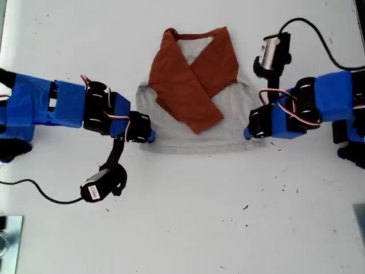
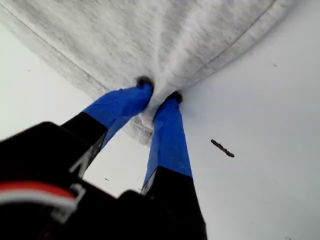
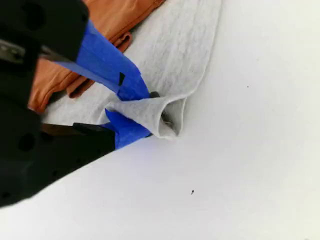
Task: Fold t shirt
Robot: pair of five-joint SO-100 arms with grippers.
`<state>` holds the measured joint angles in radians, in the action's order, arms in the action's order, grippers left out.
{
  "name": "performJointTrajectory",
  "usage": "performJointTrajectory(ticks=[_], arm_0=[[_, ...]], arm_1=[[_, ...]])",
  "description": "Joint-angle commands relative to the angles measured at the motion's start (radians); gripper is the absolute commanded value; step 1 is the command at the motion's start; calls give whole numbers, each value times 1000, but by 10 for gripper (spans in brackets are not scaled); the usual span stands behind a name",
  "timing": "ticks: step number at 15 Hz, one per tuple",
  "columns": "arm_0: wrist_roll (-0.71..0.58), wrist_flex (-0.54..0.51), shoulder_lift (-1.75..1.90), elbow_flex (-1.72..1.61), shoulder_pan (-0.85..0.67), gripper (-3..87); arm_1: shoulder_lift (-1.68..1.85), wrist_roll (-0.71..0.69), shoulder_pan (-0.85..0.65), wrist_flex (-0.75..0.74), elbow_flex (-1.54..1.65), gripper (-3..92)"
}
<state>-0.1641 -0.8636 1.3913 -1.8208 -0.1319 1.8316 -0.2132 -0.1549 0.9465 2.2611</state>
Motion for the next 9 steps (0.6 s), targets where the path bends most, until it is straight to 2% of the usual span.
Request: performJointTrajectory(ticks=[1, 3, 5, 7, 9], arm_0=[[-9, -2, -5, 48, 11, -2], [-15, -9, 25, 71, 29, -3], [-11, -38, 60, 130, 95, -3], [67, -57, 97, 155, 186, -3], [78, -78, 163, 176, 206, -3]], arm_1=[[12, 26, 38, 5, -29, 32], [118, 14, 58, 41, -35, 31], [219, 12, 126, 158, -107, 31], [267, 18, 204, 216, -150, 31], [293, -51, 183, 249, -233, 31]])
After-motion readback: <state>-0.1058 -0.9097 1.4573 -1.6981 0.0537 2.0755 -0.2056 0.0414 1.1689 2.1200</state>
